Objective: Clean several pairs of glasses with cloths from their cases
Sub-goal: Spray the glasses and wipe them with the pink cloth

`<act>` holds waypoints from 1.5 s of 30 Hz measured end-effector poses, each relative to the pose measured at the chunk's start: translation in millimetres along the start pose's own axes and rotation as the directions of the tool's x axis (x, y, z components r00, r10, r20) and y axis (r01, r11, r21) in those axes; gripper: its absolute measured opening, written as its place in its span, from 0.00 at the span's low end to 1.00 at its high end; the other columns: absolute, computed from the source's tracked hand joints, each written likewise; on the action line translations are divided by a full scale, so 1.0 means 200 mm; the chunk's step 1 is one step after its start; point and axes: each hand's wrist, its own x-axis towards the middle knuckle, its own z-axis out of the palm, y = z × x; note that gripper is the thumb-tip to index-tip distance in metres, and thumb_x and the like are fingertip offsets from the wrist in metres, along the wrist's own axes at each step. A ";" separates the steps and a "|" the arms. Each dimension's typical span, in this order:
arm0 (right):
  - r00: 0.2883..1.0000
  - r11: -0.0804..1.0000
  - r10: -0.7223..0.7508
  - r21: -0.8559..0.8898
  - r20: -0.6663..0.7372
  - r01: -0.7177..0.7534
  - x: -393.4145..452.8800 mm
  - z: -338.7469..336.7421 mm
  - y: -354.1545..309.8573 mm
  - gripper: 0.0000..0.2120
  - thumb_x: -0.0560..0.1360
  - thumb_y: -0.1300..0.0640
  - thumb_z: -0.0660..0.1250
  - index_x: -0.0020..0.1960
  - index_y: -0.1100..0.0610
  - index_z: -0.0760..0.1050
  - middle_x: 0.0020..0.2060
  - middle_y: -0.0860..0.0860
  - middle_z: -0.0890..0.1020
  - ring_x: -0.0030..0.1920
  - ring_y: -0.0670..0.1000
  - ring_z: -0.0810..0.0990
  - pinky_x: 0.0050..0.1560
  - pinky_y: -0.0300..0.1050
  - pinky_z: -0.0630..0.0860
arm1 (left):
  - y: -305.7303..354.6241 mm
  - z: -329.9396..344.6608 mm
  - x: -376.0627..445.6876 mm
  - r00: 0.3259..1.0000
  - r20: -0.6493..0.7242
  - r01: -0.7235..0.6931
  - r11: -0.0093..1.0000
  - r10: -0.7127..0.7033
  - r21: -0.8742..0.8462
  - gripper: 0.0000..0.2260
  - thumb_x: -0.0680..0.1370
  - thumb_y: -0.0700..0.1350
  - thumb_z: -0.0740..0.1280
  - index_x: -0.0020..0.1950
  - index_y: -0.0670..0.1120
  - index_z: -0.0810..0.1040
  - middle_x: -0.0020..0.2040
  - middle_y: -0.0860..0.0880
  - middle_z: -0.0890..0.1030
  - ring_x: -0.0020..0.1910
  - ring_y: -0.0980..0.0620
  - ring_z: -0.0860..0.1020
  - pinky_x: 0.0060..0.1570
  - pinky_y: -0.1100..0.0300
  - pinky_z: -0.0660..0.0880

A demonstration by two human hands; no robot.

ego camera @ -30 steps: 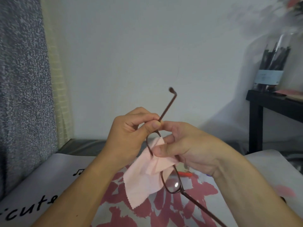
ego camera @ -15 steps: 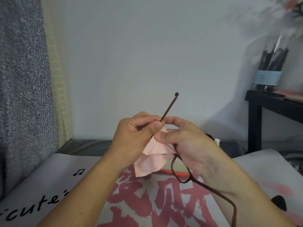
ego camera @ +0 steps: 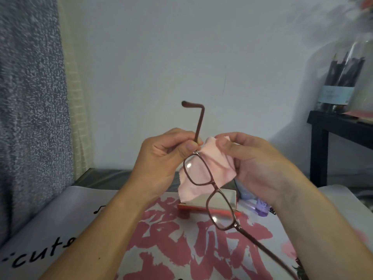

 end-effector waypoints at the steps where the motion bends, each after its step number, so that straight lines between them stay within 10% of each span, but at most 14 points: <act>1: 1.000 1.000 0.003 -0.003 -0.028 -0.003 0.00 0.00 0.00 0.04 0.78 0.59 0.69 0.48 0.60 0.80 0.41 0.58 0.83 0.41 0.55 0.81 0.45 0.51 0.78 | 0.00 0.00 0.00 1.000 0.015 0.006 1.000 -0.005 -0.010 0.05 0.78 0.46 0.72 0.46 0.56 0.87 0.43 0.54 0.84 0.46 0.55 0.81 0.52 0.61 0.78; 4: 0.953 0.910 -0.180 -0.409 -0.242 0.068 0.02 -0.03 0.00 0.11 0.82 0.52 0.67 0.43 0.57 0.76 0.37 0.56 0.81 0.36 0.53 0.77 0.41 0.47 0.72 | 0.00 0.02 -0.01 0.999 0.049 0.020 0.998 -0.017 -0.059 0.06 0.75 0.45 0.71 0.45 0.53 0.87 0.43 0.53 0.83 0.46 0.56 0.81 0.51 0.65 0.76; 8: 0.840 0.483 -0.474 -0.876 -0.263 -0.001 0.02 -0.05 0.01 0.13 0.83 0.47 0.61 0.46 0.56 0.69 0.35 0.47 0.73 0.35 0.46 0.70 0.32 0.42 0.63 | 0.00 0.03 -0.02 0.997 0.067 0.030 0.998 -0.026 -0.064 0.05 0.73 0.47 0.71 0.46 0.49 0.86 0.42 0.53 0.84 0.46 0.56 0.81 0.50 0.66 0.77; 11: 0.972 0.795 -0.182 -0.603 -0.148 0.057 -0.03 0.01 -0.01 0.16 0.84 0.48 0.61 0.46 0.60 0.72 0.32 0.52 0.81 0.36 0.53 0.81 0.36 0.55 0.80 | -0.01 0.03 -0.01 1.000 0.025 0.014 1.000 -0.014 -0.003 0.07 0.74 0.48 0.71 0.47 0.47 0.85 0.43 0.54 0.84 0.46 0.55 0.81 0.51 0.65 0.76; 14: 0.982 0.986 0.088 -0.156 0.167 -0.061 -0.09 0.05 -0.05 0.19 0.84 0.49 0.61 0.54 0.65 0.80 0.49 0.60 0.86 0.51 0.60 0.86 0.53 0.59 0.84 | -0.03 0.00 0.00 0.999 -0.035 -0.002 0.999 0.004 0.045 0.03 0.75 0.44 0.72 0.46 0.47 0.85 0.43 0.54 0.84 0.46 0.55 0.81 0.51 0.65 0.75; 19: 0.953 0.994 0.063 -0.104 0.296 -0.033 -0.06 0.01 -0.04 0.10 0.75 0.69 0.68 0.56 0.65 0.80 0.53 0.64 0.84 0.53 0.63 0.85 0.59 0.58 0.80 | -0.02 -0.03 0.01 0.998 -0.006 -0.059 0.990 0.060 0.128 0.02 0.75 0.45 0.72 0.46 0.51 0.85 0.43 0.56 0.83 0.46 0.52 0.81 0.51 0.61 0.76; 23: 0.959 0.994 0.070 -0.100 0.275 -0.044 -0.06 0.04 -0.01 0.09 0.73 0.70 0.71 0.50 0.62 0.74 0.41 0.57 0.83 0.40 0.54 0.84 0.47 0.49 0.82 | -0.01 0.02 0.00 0.996 0.042 -0.088 0.986 0.083 0.144 0.06 0.75 0.49 0.69 0.45 0.58 0.86 0.43 0.58 0.83 0.47 0.51 0.80 0.50 0.61 0.75; 33: 0.912 0.957 0.175 -0.281 0.372 -0.069 -0.06 0.07 0.05 0.08 0.74 0.68 0.72 0.54 0.63 0.82 0.48 0.61 0.85 0.53 0.62 0.85 0.61 0.60 0.77 | 0.00 0.05 -0.02 0.996 0.042 -0.087 0.983 0.082 0.160 0.09 0.75 0.41 0.72 0.43 0.56 0.85 0.42 0.59 0.83 0.45 0.53 0.80 0.48 0.64 0.74; 45: 0.816 0.980 0.196 -0.097 0.544 -0.171 -0.03 0.03 0.06 0.19 0.71 0.73 0.64 0.62 0.75 0.72 0.52 0.64 0.78 0.54 0.60 0.79 0.58 0.49 0.77 | 0.00 0.05 -0.01 0.999 0.037 -0.008 0.996 0.004 0.083 0.06 0.74 0.42 0.72 0.43 0.52 0.87 0.41 0.57 0.83 0.43 0.54 0.80 0.47 0.64 0.74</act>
